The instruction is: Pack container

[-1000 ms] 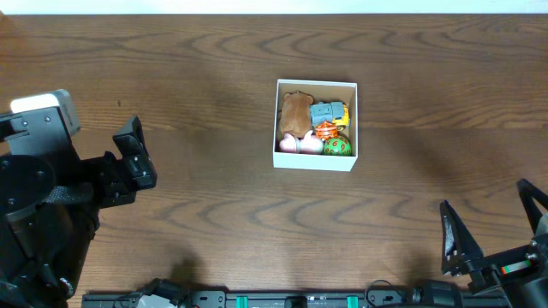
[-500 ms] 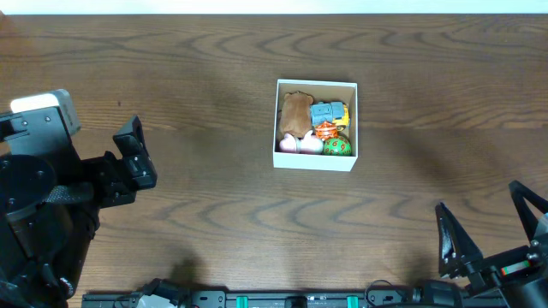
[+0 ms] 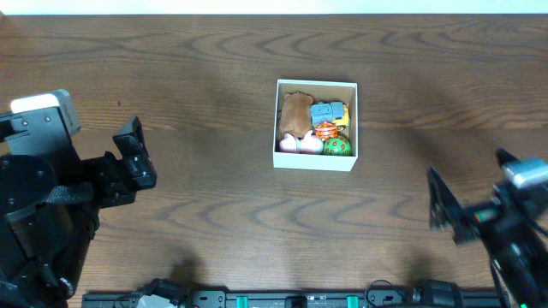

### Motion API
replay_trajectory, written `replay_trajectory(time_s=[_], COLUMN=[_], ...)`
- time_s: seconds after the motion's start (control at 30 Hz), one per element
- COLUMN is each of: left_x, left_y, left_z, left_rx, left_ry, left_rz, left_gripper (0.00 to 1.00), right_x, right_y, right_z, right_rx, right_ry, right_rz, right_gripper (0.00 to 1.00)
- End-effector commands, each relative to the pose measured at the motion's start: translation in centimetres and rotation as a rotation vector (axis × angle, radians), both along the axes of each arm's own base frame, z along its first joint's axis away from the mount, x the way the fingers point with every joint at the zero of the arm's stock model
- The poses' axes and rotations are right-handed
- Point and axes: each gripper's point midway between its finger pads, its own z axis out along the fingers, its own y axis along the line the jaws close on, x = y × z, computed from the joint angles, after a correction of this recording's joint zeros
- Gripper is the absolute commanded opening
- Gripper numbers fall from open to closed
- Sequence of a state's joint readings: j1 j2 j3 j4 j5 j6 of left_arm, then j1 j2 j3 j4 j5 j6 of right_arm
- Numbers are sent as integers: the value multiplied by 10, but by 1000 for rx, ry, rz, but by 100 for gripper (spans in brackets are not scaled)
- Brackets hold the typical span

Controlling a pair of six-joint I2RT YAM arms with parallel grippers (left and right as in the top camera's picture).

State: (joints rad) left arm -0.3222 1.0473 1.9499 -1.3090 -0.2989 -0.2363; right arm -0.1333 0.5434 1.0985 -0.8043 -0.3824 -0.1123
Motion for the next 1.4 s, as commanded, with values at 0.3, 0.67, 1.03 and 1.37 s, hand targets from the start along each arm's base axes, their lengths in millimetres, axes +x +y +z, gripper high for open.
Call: replay_trajectory(time_s=[0.3, 0.67, 1.03, 1.37], left_x=[0, 0, 0, 0], left_y=[4, 4, 4, 4], left_z=[0, 0, 0, 0], left_rx=[0, 0, 0, 0], left_ry=[-1, -1, -1, -1], left_rz=[22, 22, 22, 23], left_gripper=[98, 98, 98, 98], right_x=[33, 13, 15, 17], right_y=[11, 11, 10, 10], right_z=[-126, -172, -209, -237], right_rx=[8, -17, -23, -17], right_ry=[9, -62, -27, 34], right_rz=[94, 71, 56, 58], right_gripper=[99, 99, 99, 99])
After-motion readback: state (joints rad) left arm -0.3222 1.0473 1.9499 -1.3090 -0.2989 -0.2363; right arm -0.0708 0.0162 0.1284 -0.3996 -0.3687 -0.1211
